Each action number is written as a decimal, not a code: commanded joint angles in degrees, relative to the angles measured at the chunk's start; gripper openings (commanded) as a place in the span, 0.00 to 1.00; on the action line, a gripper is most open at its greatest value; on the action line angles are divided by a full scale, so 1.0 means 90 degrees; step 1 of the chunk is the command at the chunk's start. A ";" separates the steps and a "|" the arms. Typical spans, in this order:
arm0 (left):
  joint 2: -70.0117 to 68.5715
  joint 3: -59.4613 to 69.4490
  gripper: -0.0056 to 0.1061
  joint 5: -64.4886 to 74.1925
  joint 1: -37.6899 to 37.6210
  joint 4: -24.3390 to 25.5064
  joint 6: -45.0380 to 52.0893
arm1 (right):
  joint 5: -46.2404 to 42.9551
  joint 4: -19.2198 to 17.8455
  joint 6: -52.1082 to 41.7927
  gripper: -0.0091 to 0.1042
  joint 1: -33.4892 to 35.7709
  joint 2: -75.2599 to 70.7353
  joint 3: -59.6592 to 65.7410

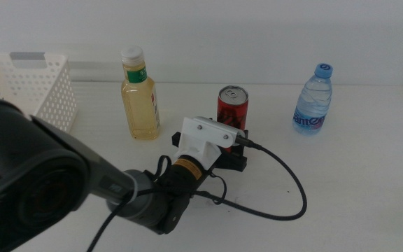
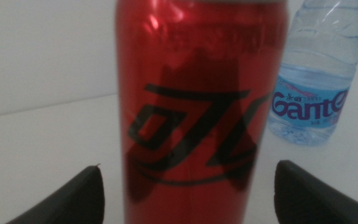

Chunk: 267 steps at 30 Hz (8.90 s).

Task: Use arms to grab the bottles and put them into the dustbin to the left of the table.

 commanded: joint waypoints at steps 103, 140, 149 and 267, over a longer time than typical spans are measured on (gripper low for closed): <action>-0.4249 -0.2695 0.89 1.2112 0.3949 0.2084 -0.0575 | -0.0039 -0.0026 -0.0021 0.74 -0.0057 -0.0029 0.0016; -0.2747 0.3644 0.89 -0.0209 0.3300 0.2850 -0.1427 | -0.0039 -0.0026 -0.0021 0.74 -0.0057 -0.0029 0.0016; -0.1661 0.2130 0.89 0.0120 0.3300 0.2801 -0.1564 | -0.0039 -0.0026 -0.0021 0.74 -0.0057 -0.0029 0.0016; -0.2616 -0.4697 0.89 1.4359 0.6314 -0.1697 0.3253 | -0.0039 -0.0026 -0.0021 0.74 -0.0057 -0.0029 0.0016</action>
